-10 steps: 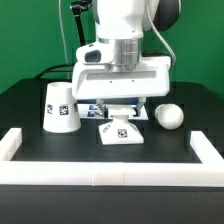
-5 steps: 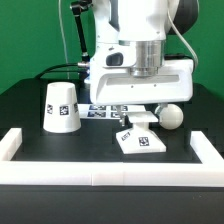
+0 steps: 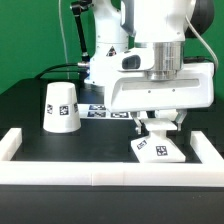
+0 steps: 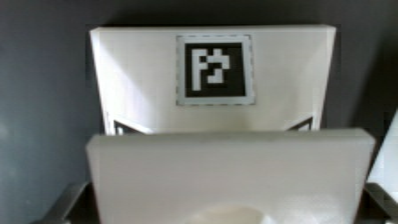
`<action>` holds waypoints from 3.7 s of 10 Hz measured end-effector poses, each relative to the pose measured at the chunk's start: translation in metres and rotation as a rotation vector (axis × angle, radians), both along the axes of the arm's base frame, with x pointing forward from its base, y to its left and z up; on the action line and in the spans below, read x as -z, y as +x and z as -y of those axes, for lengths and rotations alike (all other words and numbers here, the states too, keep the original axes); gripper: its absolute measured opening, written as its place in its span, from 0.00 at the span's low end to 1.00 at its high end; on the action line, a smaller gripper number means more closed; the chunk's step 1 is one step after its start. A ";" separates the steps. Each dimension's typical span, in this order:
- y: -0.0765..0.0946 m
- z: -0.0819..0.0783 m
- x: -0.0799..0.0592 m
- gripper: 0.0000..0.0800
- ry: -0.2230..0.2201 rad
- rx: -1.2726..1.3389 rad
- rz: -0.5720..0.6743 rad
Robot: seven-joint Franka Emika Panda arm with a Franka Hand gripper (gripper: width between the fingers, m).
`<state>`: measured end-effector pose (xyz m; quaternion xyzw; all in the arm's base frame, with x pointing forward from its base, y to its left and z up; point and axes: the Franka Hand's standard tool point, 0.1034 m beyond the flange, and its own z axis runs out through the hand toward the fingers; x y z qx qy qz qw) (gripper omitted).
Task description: Assemble lamp
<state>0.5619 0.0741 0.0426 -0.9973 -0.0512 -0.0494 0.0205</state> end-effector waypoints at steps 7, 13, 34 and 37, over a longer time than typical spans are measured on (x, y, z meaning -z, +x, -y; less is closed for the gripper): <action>0.045 -0.029 -0.001 0.67 0.027 0.102 0.043; 0.051 -0.029 -0.001 0.84 0.026 0.102 0.035; -0.119 -0.045 -0.020 0.87 0.005 -0.154 0.033; -0.119 -0.045 -0.020 0.87 0.000 -0.157 -0.008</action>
Offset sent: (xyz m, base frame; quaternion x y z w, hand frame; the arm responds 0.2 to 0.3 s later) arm 0.0229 0.0140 -0.0108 -0.0161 -0.0026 0.0837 0.9964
